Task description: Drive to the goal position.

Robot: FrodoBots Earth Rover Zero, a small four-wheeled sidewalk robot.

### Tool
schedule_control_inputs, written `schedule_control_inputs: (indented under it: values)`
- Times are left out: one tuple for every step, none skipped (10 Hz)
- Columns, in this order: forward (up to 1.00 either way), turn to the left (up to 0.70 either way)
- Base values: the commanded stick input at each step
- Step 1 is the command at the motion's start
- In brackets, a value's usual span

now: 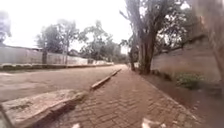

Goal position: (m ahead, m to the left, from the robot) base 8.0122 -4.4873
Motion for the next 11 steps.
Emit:
schedule_control_inputs:
  values:
    - [0.50,-0.50]
    - [0.50,-0.50]
    - [0.50,-0.50]
    - [0.50,-0.45]
    - [0.50,-0.41]
    - [0.50,0.08]
    - [0.50,0.05]
    - [0.50,0.00]
    - [0.50,0.00]
    - [0.50,0.10]
    - [0.50,0.16]
